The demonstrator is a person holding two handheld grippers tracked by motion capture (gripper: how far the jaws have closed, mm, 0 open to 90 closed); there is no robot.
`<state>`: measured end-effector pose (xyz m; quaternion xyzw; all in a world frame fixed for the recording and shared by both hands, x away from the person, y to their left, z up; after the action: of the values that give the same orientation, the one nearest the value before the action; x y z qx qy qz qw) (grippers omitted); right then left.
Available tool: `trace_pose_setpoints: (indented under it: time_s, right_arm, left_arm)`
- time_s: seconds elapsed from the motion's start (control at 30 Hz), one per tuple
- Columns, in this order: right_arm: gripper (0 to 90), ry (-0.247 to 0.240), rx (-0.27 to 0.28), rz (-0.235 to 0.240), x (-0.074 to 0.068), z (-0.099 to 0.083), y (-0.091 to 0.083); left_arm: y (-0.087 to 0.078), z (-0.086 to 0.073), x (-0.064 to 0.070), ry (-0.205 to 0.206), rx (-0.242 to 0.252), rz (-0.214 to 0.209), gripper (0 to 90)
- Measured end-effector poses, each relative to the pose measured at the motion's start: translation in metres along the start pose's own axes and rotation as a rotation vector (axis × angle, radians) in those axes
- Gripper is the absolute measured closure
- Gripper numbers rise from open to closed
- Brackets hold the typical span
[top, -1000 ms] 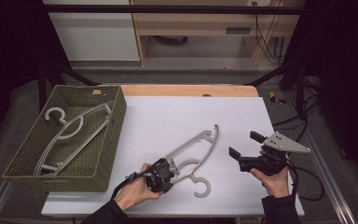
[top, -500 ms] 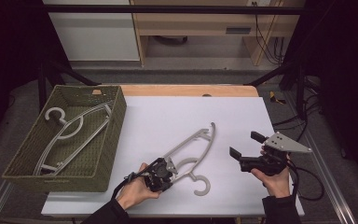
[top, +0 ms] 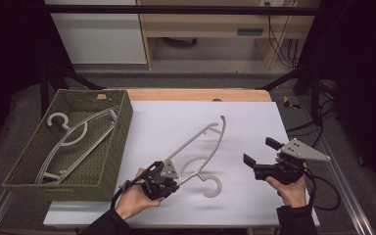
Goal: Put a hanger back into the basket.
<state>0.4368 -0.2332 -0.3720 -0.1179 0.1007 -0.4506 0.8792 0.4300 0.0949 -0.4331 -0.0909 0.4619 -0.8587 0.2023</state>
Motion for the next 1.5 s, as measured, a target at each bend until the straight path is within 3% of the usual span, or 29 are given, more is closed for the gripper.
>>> trace_pose_setpoints:
  time_s: [0.53,0.87,1.03,1.23,1.5]
  right_arm:
    - [3.5,0.004,-0.002,-0.005,0.003,-0.002,0.000]
    - [3.5,0.007,0.000,-0.003,0.004,-0.002,-0.001]
    - [3.5,0.006,0.003,-0.005,0.004,-0.001,-0.001]
    - [3.5,0.005,-0.001,-0.004,0.004,-0.002,0.000]
    - [3.4,0.002,-0.003,-0.009,0.003,-0.002,0.001]
  left_arm:
    - [-0.071,0.016,-0.003,-0.001,0.159,0.029,82.3]
    - [-0.117,0.035,-0.005,0.034,0.182,0.076,82.3]
    - [-0.138,0.036,-0.017,0.029,0.208,0.073,82.3]
    - [-0.157,0.029,-0.039,0.004,0.219,0.109,82.3]
    - [-0.181,0.010,-0.072,-0.082,0.238,0.130,82.2]
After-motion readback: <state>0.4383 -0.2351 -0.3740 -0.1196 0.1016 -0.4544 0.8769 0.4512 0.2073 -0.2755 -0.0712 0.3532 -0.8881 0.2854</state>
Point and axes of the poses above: each handheld gripper's, and its own axes: y roughly forward along the jaws, z roughly out of its top, x roughly to its right, the point moved 3 cm from there along y, roughly forward along the jaws, and after that the axes turned 1 degree about -x, right-handed, at the moved point
